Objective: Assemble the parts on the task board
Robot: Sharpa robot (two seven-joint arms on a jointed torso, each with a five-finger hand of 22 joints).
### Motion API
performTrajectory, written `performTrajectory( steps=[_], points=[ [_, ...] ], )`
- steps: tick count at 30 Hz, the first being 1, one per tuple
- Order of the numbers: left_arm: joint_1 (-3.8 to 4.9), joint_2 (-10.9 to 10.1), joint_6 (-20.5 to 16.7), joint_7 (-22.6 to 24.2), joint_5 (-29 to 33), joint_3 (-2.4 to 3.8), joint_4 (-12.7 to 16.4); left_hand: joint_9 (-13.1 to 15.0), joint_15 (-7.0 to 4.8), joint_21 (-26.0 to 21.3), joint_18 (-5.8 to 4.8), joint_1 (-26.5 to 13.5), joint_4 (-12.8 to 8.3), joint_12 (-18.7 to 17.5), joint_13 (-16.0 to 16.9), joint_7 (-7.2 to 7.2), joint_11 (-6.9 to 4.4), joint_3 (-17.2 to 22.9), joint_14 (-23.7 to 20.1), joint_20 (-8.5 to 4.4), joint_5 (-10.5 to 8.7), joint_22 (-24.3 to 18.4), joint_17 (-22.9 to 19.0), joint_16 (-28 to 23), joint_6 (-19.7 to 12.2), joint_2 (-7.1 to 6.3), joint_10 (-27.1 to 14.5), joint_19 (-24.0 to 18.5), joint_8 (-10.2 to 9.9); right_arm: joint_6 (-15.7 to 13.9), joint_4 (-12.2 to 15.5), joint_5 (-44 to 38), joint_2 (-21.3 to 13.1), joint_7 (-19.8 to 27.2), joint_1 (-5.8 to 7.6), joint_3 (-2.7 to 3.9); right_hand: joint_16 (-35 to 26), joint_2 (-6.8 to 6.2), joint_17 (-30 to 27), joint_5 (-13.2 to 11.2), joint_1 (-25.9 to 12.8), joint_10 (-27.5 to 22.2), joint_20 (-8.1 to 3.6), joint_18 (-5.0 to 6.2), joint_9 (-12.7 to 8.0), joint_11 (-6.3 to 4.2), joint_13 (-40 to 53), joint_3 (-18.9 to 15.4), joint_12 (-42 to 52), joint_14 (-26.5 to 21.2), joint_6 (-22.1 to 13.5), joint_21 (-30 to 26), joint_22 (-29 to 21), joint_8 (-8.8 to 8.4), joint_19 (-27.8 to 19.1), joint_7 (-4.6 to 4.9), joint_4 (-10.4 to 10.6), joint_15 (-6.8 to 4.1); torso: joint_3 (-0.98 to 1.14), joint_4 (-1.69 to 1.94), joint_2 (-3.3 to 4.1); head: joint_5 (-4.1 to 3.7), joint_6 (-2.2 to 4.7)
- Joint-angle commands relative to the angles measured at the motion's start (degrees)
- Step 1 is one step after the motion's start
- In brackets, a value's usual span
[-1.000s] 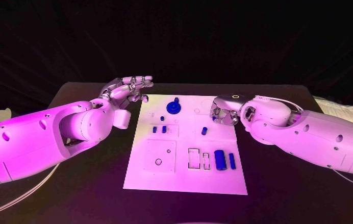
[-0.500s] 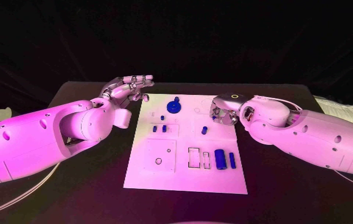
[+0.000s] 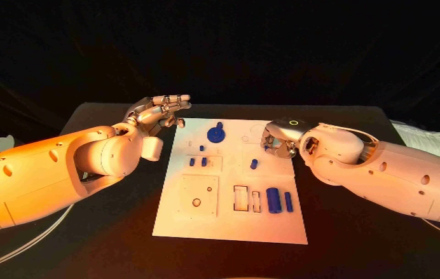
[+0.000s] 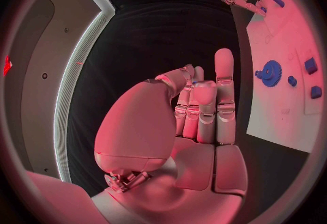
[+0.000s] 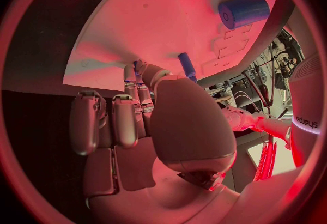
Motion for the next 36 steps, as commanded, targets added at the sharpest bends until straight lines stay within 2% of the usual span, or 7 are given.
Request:
performTrajectory(
  steps=[1, 5, 11, 16, 21, 29, 36],
  points=[
    [0.02, 0.16, 1.04, 0.24, -0.47, 0.04, 0.00, 0.02, -0.04, -0.35, 0.64, 0.44, -0.31, 0.36, 0.07, 0.14, 0.10, 0.04, -0.41, -0.25, -0.11, -0.08, -0.05, -0.16, -0.38, -0.05, -0.33, -0.28, 0.39, -2.57, 0.86, 0.31, -0.31, 0.47, 0.42, 0.23, -0.11, 0.66, -0.14, -0.23, -0.09, 0.42, -0.09, 0.32, 0.05, 0.17, 0.01, 0.18, 0.04, 3.33, 0.07, 0.33, 0.00, 0.09, 0.36, 0.33, -0.23, -0.30, -0.01, -0.05, 0.00, 0.08, 0.02],
    [0.02, 0.24, 1.28, 0.08, -0.47, 0.04, 0.02, 0.05, -0.04, -0.37, 0.63, 0.45, -0.40, 0.52, 0.10, 0.13, 0.10, 0.04, -0.45, -0.24, -0.10, -0.09, -0.14, -0.18, -0.32, 0.11, -0.36, -0.29, 0.51, -3.28, 1.93, 1.15, -1.38, 0.56, 0.75, 0.44, -0.19, 0.63, -0.26, -0.27, -0.13, 0.44, -0.08, 0.32, 0.05, 0.19, -0.01, 0.20, 0.03, 3.31, 0.06, 0.33, 0.00, 0.06, 0.36, 0.36, -0.26, -0.28, -0.16, -0.04, -0.09, 0.06, 0.21],
    [0.02, 0.30, 1.38, -0.10, -0.47, 0.04, -0.16, 0.03, -0.02, -0.39, 0.62, 0.37, -0.50, 0.61, 0.10, 0.18, 0.14, -0.05, -0.51, -0.24, -0.12, -0.09, -0.26, -0.22, -0.42, 0.05, -0.49, -0.30, 0.52, -3.76, 4.06, 3.80, -2.84, 1.74, 0.94, 0.97, -0.19, 0.53, -0.28, -0.28, -0.11, 0.45, -0.06, 0.31, 0.06, 0.21, -0.08, 0.32, 0.02, 3.32, 0.04, 0.34, 0.01, 0.01, 0.37, 0.42, -0.43, -0.24, 0.03, -0.10, -0.01, 0.13, 0.28],
    [0.02, 0.35, 1.38, -0.14, -0.47, 0.04, -0.23, 0.03, -0.02, -0.39, 0.62, 0.37, -0.50, 0.61, 0.10, 0.18, 0.14, -0.05, -0.51, -0.24, -0.12, -0.09, -0.26, -0.22, -0.42, 0.05, -0.49, -0.30, 0.52, -4.55, 6.04, 5.00, -3.70, 2.38, 1.09, 1.32, -0.10, 0.46, -0.16, -0.24, -0.09, 0.47, -0.05, 0.29, 0.08, 0.24, -0.14, 0.43, 0.01, 3.34, 0.05, 0.43, 0.14, -0.02, 0.42, 0.49, -0.60, -0.20, -0.09, -0.05, -0.08, 0.26, 0.38],
    [0.02, 0.40, 1.31, -0.16, -0.47, 0.04, -0.24, 0.03, -0.01, -0.39, 0.62, 0.36, -0.51, 0.62, 0.10, 0.18, 0.14, -0.06, -0.52, -0.24, -0.11, -0.09, -0.27, -0.22, -0.44, 0.05, -0.51, -0.31, 0.52, -4.95, 9.23, 6.05, -3.58, 3.13, 1.14, 1.47, -0.11, 0.41, -0.18, -0.21, -0.07, 0.49, -0.07, 0.29, 0.10, 0.28, -0.20, 0.54, 0.00, 3.34, 0.07, 0.44, 0.16, -0.04, 0.44, 0.56, -0.75, -0.17, 0.03, -0.06, 0.10, 0.70, 0.51],
    [0.03, 1.11, 1.40, -0.18, -0.47, 0.05, -0.36, 0.02, 0.00, -0.40, 0.61, 0.32, -0.54, 0.66, 0.09, 0.21, 0.16, -0.10, -0.54, -0.24, -0.11, -0.10, -0.31, -0.23, -0.50, 0.04, -0.59, -0.32, 0.52, -3.38, 12.96, 5.73, -0.19, 4.61, 0.64, 1.41, -0.10, 0.26, -0.20, 0.06, -0.09, 0.48, -0.04, 0.30, 0.13, 0.37, -0.33, 0.74, -0.03, 3.35, 0.07, 0.42, 0.12, -0.12, 0.42, 0.68, -1.07, -0.11, -0.23, 0.04, -0.04, 2.54, -0.26],
    [0.03, 1.94, 1.29, -0.34, -0.47, 0.05, -0.61, 0.01, 0.02, -0.42, 0.61, 0.28, -0.57, 0.71, 0.09, 0.22, 0.18, -0.13, -0.59, -0.23, -0.11, -0.10, -0.43, -0.28, -0.55, 0.05, -0.65, -0.33, 0.53, -1.92, 12.20, 3.75, 3.86, 5.74, -1.85, 0.98, -0.07, 0.16, -0.18, 0.22, -0.14, 0.43, -0.01, 0.28, 0.13, 0.42, -0.42, 0.83, -0.06, 3.35, 0.02, 0.47, 0.19, -0.19, 0.45, 0.75, -1.25, -0.08, -0.21, -0.14, -0.07, 4.41, -1.21]
  ],
)
